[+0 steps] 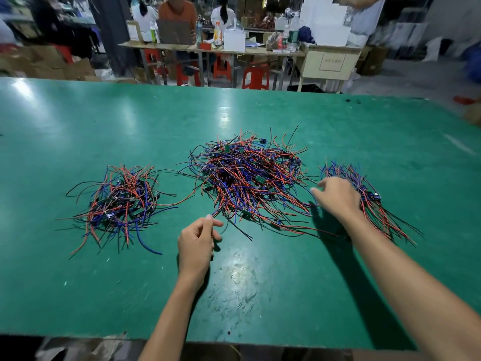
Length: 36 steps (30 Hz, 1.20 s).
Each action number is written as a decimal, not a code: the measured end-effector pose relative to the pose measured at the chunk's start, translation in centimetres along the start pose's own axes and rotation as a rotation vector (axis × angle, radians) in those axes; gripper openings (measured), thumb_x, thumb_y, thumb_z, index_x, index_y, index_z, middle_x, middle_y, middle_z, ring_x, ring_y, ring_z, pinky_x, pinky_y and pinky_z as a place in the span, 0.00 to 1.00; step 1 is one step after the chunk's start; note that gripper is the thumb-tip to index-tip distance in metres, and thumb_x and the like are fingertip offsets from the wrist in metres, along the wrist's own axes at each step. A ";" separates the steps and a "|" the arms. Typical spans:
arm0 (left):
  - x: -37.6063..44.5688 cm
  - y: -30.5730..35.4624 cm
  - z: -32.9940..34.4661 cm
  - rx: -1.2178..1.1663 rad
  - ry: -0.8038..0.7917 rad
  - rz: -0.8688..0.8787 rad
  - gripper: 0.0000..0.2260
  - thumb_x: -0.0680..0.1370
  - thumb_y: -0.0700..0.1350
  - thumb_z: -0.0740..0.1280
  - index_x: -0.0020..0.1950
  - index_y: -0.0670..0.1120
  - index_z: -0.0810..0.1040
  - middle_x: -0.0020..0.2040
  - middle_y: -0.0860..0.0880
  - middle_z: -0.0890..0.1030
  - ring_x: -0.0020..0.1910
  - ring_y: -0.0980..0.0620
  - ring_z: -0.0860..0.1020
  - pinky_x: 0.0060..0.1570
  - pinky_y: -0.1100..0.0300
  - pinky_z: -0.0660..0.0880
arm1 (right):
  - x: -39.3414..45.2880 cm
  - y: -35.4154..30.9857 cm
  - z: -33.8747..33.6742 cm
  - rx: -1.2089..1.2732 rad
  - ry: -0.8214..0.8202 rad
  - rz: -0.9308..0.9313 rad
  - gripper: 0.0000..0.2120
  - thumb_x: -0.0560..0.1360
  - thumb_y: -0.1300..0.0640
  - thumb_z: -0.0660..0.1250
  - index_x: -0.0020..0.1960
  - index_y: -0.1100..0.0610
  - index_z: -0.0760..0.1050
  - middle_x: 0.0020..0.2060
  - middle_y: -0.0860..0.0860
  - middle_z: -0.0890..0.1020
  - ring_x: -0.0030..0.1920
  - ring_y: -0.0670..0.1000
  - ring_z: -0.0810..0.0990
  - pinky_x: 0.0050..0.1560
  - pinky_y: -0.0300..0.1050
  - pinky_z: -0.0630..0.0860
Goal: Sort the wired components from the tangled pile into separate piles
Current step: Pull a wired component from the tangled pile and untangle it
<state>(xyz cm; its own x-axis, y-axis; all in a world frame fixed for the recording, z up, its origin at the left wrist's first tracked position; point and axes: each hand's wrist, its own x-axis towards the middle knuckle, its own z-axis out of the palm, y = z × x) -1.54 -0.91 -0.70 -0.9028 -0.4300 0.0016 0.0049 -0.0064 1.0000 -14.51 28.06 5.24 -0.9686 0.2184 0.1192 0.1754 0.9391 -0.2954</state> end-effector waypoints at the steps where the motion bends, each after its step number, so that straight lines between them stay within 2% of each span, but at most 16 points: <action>1: -0.1 0.0 0.0 0.003 -0.004 0.000 0.15 0.84 0.46 0.63 0.41 0.47 0.85 0.30 0.47 0.78 0.24 0.57 0.69 0.23 0.67 0.67 | -0.7 -0.4 0.9 -0.039 -0.037 -0.009 0.17 0.78 0.46 0.67 0.56 0.59 0.83 0.55 0.58 0.83 0.58 0.61 0.80 0.55 0.53 0.78; 2: -0.1 0.0 0.0 0.003 -0.009 0.000 0.15 0.84 0.46 0.63 0.41 0.46 0.85 0.29 0.47 0.78 0.24 0.57 0.69 0.23 0.67 0.67 | -1.3 -0.8 1.7 -0.049 -0.039 -0.011 0.18 0.79 0.45 0.68 0.54 0.60 0.84 0.54 0.59 0.83 0.58 0.61 0.80 0.55 0.53 0.79; 5: -0.1 0.0 0.0 -0.004 -0.023 0.004 0.15 0.84 0.46 0.63 0.41 0.46 0.85 0.29 0.47 0.78 0.24 0.56 0.69 0.23 0.67 0.67 | -2.2 -1.8 2.6 0.065 -0.015 0.016 0.10 0.79 0.53 0.68 0.49 0.57 0.86 0.48 0.57 0.86 0.53 0.61 0.82 0.50 0.50 0.78; 8: 0.0 -0.2 0.1 0.005 -0.014 0.008 0.16 0.84 0.46 0.64 0.39 0.48 0.85 0.29 0.47 0.78 0.23 0.57 0.70 0.23 0.67 0.67 | -2.3 -2.4 2.5 0.083 -0.135 0.027 0.10 0.77 0.56 0.65 0.46 0.58 0.85 0.46 0.57 0.86 0.45 0.59 0.81 0.46 0.48 0.77; 11: 0.1 -0.3 0.1 0.018 -0.013 0.012 0.16 0.84 0.46 0.64 0.38 0.50 0.85 0.29 0.48 0.78 0.23 0.57 0.71 0.23 0.67 0.67 | -2.8 -2.9 2.5 0.090 -0.198 0.006 0.15 0.79 0.53 0.64 0.39 0.60 0.79 0.45 0.55 0.85 0.46 0.59 0.82 0.45 0.47 0.76; 13: 0.1 -0.3 0.1 0.025 -0.018 0.022 0.16 0.84 0.47 0.63 0.38 0.51 0.85 0.29 0.47 0.79 0.23 0.56 0.71 0.23 0.67 0.68 | -3.5 -2.9 2.7 0.134 -0.196 -0.007 0.23 0.82 0.46 0.62 0.33 0.58 0.73 0.38 0.54 0.82 0.46 0.59 0.82 0.42 0.47 0.72; 16: 0.1 -0.4 0.0 0.027 -0.022 0.033 0.16 0.83 0.47 0.64 0.38 0.51 0.85 0.29 0.47 0.79 0.23 0.56 0.72 0.23 0.67 0.68 | -4.7 -3.0 2.5 0.130 -0.251 -0.036 0.24 0.80 0.37 0.63 0.38 0.55 0.81 0.33 0.52 0.81 0.43 0.56 0.81 0.39 0.45 0.69; 19: 0.1 -0.4 0.0 0.026 -0.029 0.032 0.16 0.83 0.47 0.64 0.38 0.51 0.85 0.29 0.47 0.79 0.23 0.56 0.72 0.23 0.67 0.68 | -5.1 -2.9 2.5 0.115 -0.319 -0.043 0.22 0.79 0.39 0.67 0.38 0.57 0.80 0.32 0.52 0.80 0.42 0.57 0.81 0.39 0.45 0.70; 22: 0.0 -0.3 0.0 0.028 -0.038 0.030 0.16 0.83 0.47 0.64 0.38 0.51 0.85 0.29 0.46 0.79 0.24 0.56 0.72 0.24 0.67 0.68 | -5.2 -3.2 2.1 0.157 -0.342 -0.002 0.20 0.80 0.41 0.66 0.37 0.55 0.80 0.37 0.55 0.83 0.46 0.58 0.81 0.43 0.46 0.72; 25: -0.1 -0.3 -0.1 0.033 -0.040 0.029 0.16 0.83 0.46 0.64 0.39 0.51 0.85 0.29 0.46 0.79 0.24 0.56 0.73 0.24 0.67 0.69 | -5.3 -3.0 2.0 0.337 -0.310 0.023 0.18 0.79 0.46 0.70 0.38 0.57 0.82 0.35 0.57 0.83 0.42 0.56 0.81 0.42 0.46 0.72; 28: -0.2 -0.2 -0.1 0.032 -0.043 0.030 0.16 0.83 0.46 0.64 0.39 0.50 0.85 0.29 0.45 0.79 0.24 0.55 0.73 0.24 0.66 0.69 | -5.4 -2.4 2.2 0.676 -0.282 0.107 0.10 0.77 0.53 0.74 0.49 0.61 0.86 0.39 0.57 0.86 0.39 0.52 0.82 0.49 0.50 0.80; 30: -0.2 -0.3 -0.1 0.030 -0.043 0.030 0.16 0.83 0.46 0.64 0.38 0.50 0.85 0.30 0.45 0.79 0.24 0.55 0.73 0.25 0.67 0.69 | -5.6 -2.0 2.0 0.893 -0.335 0.175 0.09 0.77 0.59 0.74 0.53 0.65 0.84 0.37 0.54 0.85 0.34 0.47 0.81 0.45 0.42 0.83; 32: -0.3 -0.3 -0.1 0.033 -0.044 0.033 0.16 0.83 0.46 0.64 0.38 0.50 0.85 0.30 0.45 0.79 0.25 0.55 0.73 0.25 0.67 0.69 | -6.0 -1.8 1.6 1.074 -0.390 0.244 0.09 0.76 0.63 0.74 0.53 0.68 0.83 0.35 0.53 0.84 0.31 0.44 0.80 0.37 0.35 0.81; 36: -0.2 -0.3 0.0 0.052 -0.040 0.035 0.16 0.83 0.47 0.64 0.38 0.50 0.85 0.29 0.46 0.80 0.25 0.55 0.75 0.25 0.66 0.70 | -7.9 -1.8 0.7 1.312 -0.451 0.360 0.06 0.77 0.65 0.72 0.51 0.68 0.81 0.31 0.51 0.84 0.29 0.43 0.81 0.33 0.33 0.79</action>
<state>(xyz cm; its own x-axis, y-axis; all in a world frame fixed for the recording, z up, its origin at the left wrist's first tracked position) -1.32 -0.83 -1.02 -0.9190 -0.3926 0.0357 0.0153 0.0551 0.9984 -7.31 24.46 4.22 -0.9229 0.0527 -0.3814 0.3731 -0.1223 -0.9197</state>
